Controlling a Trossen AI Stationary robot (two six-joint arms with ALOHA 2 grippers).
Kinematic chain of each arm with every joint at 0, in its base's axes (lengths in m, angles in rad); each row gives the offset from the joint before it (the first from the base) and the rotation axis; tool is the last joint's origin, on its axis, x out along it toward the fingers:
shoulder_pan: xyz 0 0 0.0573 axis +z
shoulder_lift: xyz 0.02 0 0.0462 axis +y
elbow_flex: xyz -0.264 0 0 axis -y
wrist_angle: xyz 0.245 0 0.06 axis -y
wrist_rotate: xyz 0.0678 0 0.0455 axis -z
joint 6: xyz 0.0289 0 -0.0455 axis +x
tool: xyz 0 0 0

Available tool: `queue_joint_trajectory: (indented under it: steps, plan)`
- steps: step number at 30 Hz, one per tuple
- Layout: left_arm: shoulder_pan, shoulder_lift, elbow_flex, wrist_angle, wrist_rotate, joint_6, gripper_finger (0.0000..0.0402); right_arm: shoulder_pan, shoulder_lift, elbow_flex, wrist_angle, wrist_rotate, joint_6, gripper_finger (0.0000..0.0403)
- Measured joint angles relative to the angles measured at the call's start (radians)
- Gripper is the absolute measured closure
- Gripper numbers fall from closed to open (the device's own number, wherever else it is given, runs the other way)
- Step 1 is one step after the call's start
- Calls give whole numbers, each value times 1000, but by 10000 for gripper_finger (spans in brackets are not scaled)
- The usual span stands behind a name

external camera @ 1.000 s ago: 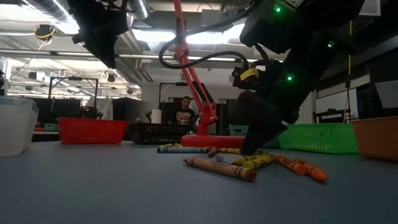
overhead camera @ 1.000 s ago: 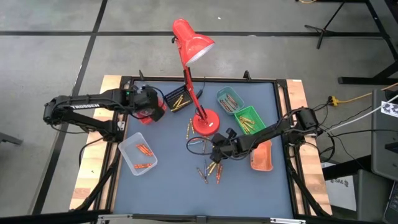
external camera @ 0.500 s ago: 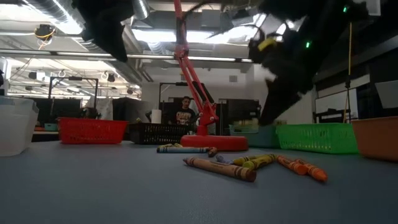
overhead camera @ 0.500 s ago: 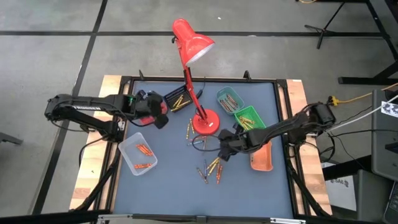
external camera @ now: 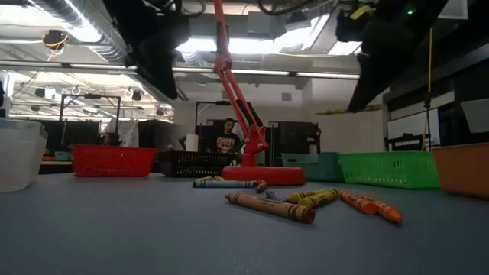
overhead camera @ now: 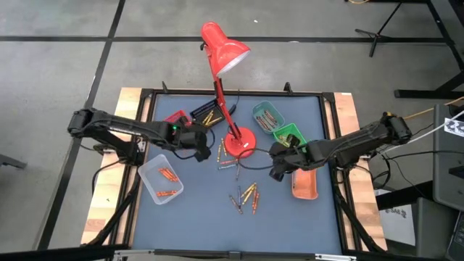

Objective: Sort crayons
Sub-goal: Put the yellow crayon into the middle right green bin

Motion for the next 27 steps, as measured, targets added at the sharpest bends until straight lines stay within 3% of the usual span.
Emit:
queue_joint_trajectory:
  steps: [7,15,27]
  plan:
    - [-20,100,0,118,3,2,342,0,-63,0,-171,92,37,389]
    - [-24,183,0,251,84,2,342,0,-73,0,-391,166,165,389]
    - [-24,217,0,319,109,2,342,-61,-74,-73,-452,167,200,389]
